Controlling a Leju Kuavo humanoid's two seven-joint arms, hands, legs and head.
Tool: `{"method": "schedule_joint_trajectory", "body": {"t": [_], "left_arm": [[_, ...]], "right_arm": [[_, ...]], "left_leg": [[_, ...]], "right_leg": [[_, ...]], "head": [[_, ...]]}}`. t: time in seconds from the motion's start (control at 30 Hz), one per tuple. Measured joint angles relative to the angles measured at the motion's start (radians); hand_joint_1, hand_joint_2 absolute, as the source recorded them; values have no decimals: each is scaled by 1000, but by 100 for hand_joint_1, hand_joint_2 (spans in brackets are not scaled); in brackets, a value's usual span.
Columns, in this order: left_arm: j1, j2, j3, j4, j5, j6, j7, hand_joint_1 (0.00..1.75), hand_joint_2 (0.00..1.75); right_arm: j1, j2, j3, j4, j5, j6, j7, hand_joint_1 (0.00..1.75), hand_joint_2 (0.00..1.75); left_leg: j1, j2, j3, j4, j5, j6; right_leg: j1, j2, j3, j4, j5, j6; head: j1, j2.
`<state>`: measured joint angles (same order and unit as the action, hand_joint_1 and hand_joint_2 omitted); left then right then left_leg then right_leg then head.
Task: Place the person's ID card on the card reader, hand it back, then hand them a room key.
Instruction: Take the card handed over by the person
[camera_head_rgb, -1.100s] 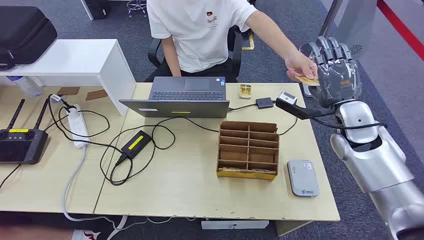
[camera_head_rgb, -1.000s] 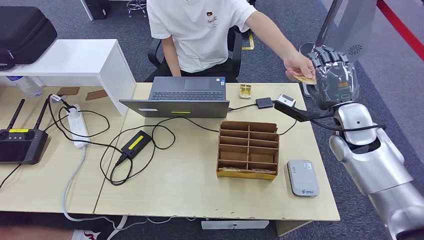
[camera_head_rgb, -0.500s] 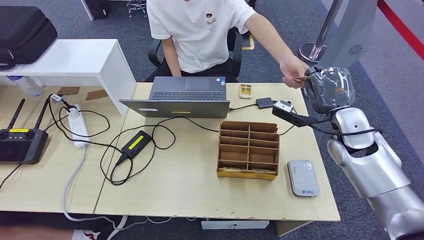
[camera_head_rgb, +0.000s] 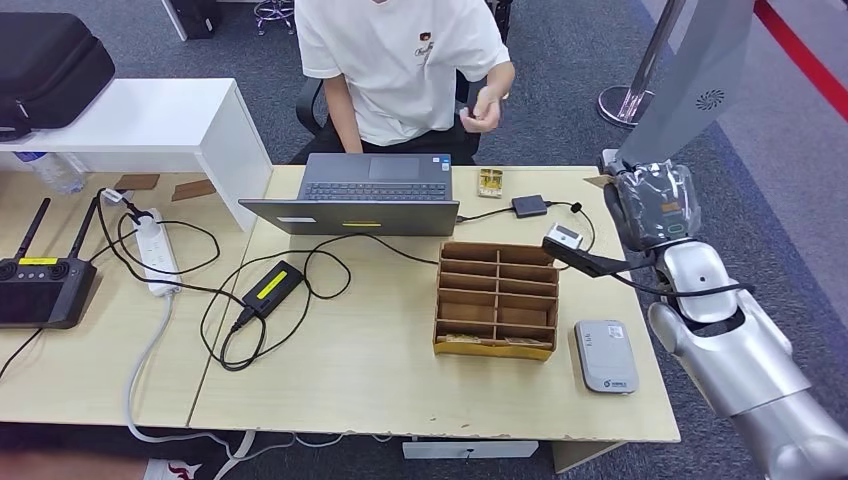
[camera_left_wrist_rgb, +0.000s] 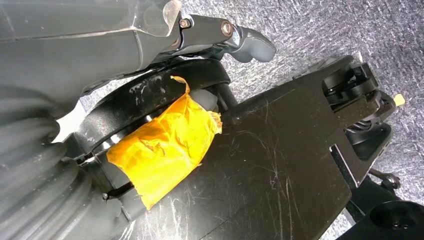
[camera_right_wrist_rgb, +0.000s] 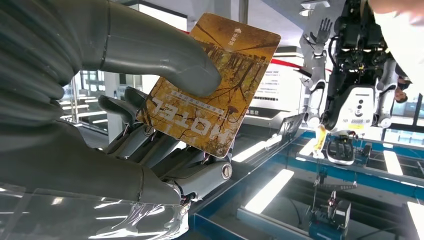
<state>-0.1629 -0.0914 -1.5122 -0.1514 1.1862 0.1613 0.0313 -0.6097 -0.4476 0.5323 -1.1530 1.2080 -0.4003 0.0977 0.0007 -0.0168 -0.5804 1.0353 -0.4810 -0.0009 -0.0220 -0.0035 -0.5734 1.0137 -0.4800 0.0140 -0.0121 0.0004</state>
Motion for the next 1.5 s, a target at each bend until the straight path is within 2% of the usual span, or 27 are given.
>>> {"method": "schedule_joint_trajectory", "body": {"t": [0.2,0.67,0.93,1.17,1.5], "left_arm": [[0,0,0,0,6,2,2,0,175],[0,-1,0,0,12,7,3,0,175],[1,-2,0,0,30,13,-1,0,175],[2,-2,0,0,46,17,-4,0,175],[2,-3,0,0,52,17,-9,0,175]], "right_arm": [[94,-4,-42,-17,24,-33,-6,175,175],[145,-6,-78,-32,48,-47,-6,175,175],[335,-6,-165,-66,112,-149,-4,175,175],[500,4,-248,-133,144,-165,-35,175,175],[605,30,-281,-146,160,-184,-36,175,175]], "left_leg": [[0,0,-1,0,0,0],[0,0,0,0,0,0],[0,-1,-1,0,-1,1],[0,-1,-1,-1,-1,1],[0,0,-1,-1,-1,1]], "right_leg": [[0,0,0,0,0,0],[0,-1,0,0,0,0],[0,-2,0,-1,-1,1],[0,-2,0,-1,-1,1],[0,-1,0,-1,-1,1]], "head": [[0,0],[0,0],[0,0],[0,0],[0,0]]}}
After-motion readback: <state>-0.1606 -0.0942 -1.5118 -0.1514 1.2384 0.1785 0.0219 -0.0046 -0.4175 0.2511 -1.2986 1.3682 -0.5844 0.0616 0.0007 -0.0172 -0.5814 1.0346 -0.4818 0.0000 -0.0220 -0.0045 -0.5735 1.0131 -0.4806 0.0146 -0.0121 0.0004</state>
